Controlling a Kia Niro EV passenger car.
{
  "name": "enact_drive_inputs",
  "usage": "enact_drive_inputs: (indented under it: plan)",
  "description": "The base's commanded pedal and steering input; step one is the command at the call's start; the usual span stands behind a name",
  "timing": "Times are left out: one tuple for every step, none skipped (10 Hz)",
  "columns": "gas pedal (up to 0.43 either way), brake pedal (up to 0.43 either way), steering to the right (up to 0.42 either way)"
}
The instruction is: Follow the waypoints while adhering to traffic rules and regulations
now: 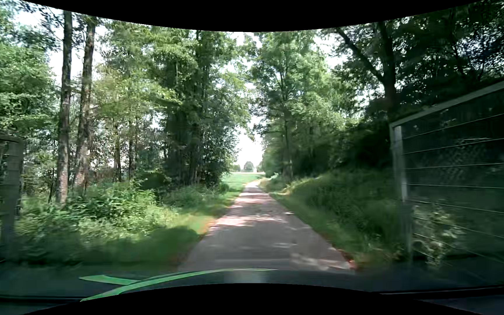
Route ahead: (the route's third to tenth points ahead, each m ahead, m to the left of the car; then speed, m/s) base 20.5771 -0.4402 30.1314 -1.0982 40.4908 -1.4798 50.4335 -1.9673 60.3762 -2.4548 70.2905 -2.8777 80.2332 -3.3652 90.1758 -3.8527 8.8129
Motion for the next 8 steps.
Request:
enact_drive_inputs:
  plan:
    - [0.118, 0.000, 0.010]
    - [0.118, 0.000, 0.011]
    - [0.130, 0.000, 0.010]
    - [0.138, 0.000, 0.011]
    - [0.138, 0.000, 0.010]
    - [0.138, 0.000, 0.010]
    - [0.150, 0.000, 0.009]
    - [0.150, 0.000, 0.006]
